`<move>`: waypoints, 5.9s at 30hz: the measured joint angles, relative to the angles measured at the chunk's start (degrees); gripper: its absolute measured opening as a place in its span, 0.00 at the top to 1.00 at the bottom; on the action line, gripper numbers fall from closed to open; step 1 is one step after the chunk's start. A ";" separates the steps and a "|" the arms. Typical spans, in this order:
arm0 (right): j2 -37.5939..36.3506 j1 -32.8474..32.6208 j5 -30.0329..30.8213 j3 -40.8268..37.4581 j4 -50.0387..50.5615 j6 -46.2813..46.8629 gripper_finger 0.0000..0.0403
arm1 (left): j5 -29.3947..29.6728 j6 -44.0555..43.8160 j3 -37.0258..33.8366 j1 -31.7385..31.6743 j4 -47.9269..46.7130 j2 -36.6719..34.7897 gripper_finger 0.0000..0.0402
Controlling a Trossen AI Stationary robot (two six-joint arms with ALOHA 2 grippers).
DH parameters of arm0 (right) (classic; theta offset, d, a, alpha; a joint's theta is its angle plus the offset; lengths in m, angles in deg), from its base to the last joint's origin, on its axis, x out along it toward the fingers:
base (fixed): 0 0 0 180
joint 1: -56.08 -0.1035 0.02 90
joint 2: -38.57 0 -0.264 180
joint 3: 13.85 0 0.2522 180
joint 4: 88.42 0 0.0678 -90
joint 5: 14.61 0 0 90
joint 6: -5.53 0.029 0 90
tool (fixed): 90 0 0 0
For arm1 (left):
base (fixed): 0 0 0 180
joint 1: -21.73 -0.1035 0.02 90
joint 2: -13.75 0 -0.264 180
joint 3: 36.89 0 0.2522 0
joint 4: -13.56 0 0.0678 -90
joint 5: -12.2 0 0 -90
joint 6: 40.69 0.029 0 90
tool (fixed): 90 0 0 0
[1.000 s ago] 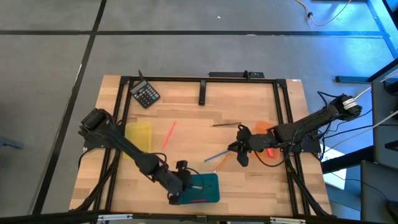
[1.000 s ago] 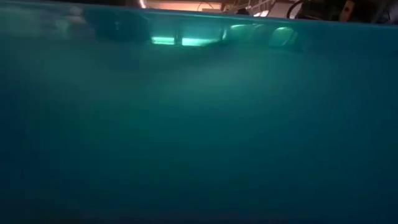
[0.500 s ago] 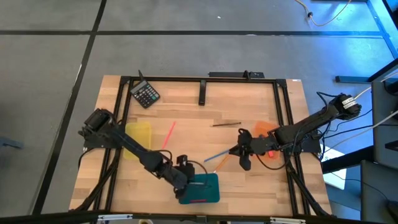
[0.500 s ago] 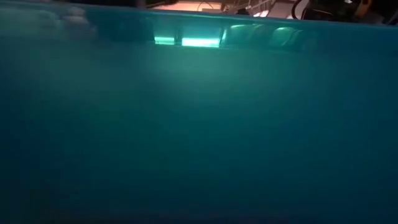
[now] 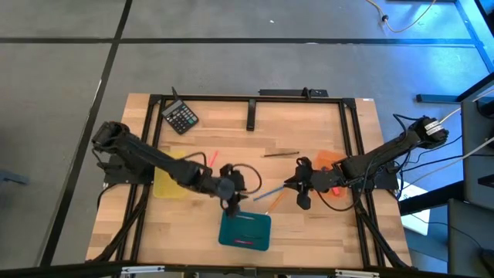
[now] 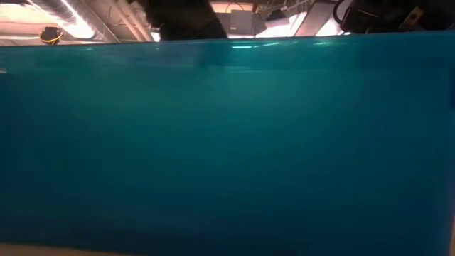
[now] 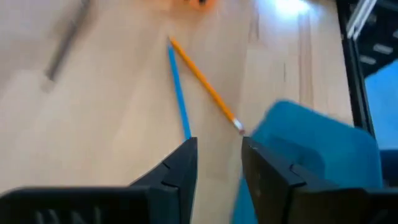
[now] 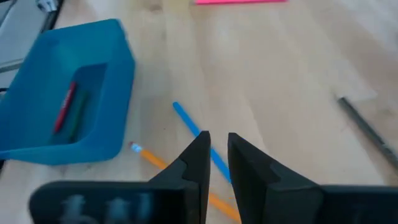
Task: Sort crayons/erasers/pens/pencils in bins
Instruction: Put the black colored pencil into the yellow bin
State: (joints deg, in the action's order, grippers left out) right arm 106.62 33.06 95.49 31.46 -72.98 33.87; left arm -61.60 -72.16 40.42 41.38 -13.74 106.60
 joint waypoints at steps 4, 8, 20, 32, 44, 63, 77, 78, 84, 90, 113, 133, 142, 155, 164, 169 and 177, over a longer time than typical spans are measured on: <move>0.00 1.66 2.64 0.00 -0.05 -2.81 0.85 | -0.30 7.13 0.06 -4.82 1.66 -0.84 0.71; -0.09 2.51 7.78 0.00 0.36 -3.38 0.85 | -8.75 12.08 0.02 -12.90 4.18 2.18 0.71; -7.30 4.63 16.95 0.04 2.95 -9.98 0.85 | -23.29 21.73 0.02 -30.81 27.64 10.74 0.71; -11.76 15.86 15.87 0.04 3.62 -15.36 0.85 | -31.16 21.59 10.36 -36.01 31.34 25.46 0.71; -12.00 26.86 6.28 0.04 4.19 -17.59 0.85 | -25.54 30.97 29.78 -36.29 6.09 34.45 0.71; -11.98 35.58 -3.72 0.04 3.54 -22.64 0.85 | -22.81 33.62 29.92 -32.51 -2.53 36.64 0.71; -11.98 35.55 -4.78 0.04 4.21 -24.07 0.85 | -19.75 33.11 29.50 -30.58 -4.38 37.87 0.72; -11.98 35.55 -4.78 0.04 4.20 -24.30 0.85 | -19.12 33.09 29.46 -30.42 -4.44 37.87 0.73; -11.98 35.66 -4.73 0.04 2.94 -25.88 0.85 | -17.43 29.75 29.40 -29.49 -4.55 37.89 0.83; -11.96 35.66 -4.72 0.02 1.00 -26.58 0.85 | -16.34 28.96 29.35 -28.56 -4.83 37.98 0.93; -12.00 35.61 -4.76 0.02 -0.04 -22.34 0.85 | -11.82 24.10 28.95 -26.77 -15.53 31.84 0.98; -11.98 19.35 0.52 0.02 -3.21 -6.03 0.85 | 3.48 15.38 19.08 -16.56 -24.62 19.15 0.95; -11.96 15.60 9.45 0.02 -3.49 -4.88 0.85 | 7.25 -3.70 -0.72 -13.62 -31.72 -1.25 0.98; -9.23 15.66 17.42 0.02 -3.39 -6.47 0.85 | 11.63 -43.74 -9.11 3.49 -61.46 -25.01 0.97; -4.50 15.65 17.39 0.02 -3.32 -5.69 0.85 | -4.80 -63.55 -19.09 10.82 -67.08 -26.99 0.97; -3.05 15.66 18.04 0.02 -3.78 -5.16 0.85 | -8.87 -67.33 -21.88 13.63 -63.72 -26.99 0.97; -2.75 16.38 18.82 0.02 -4.79 -4.78 0.85 | -3.48 -68.09 -21.88 13.87 -63.19 -26.98 0.92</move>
State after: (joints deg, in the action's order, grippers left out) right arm 103.87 49.44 114.31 31.48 -77.77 29.09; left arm -65.08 -140.25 18.54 55.25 -76.93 79.62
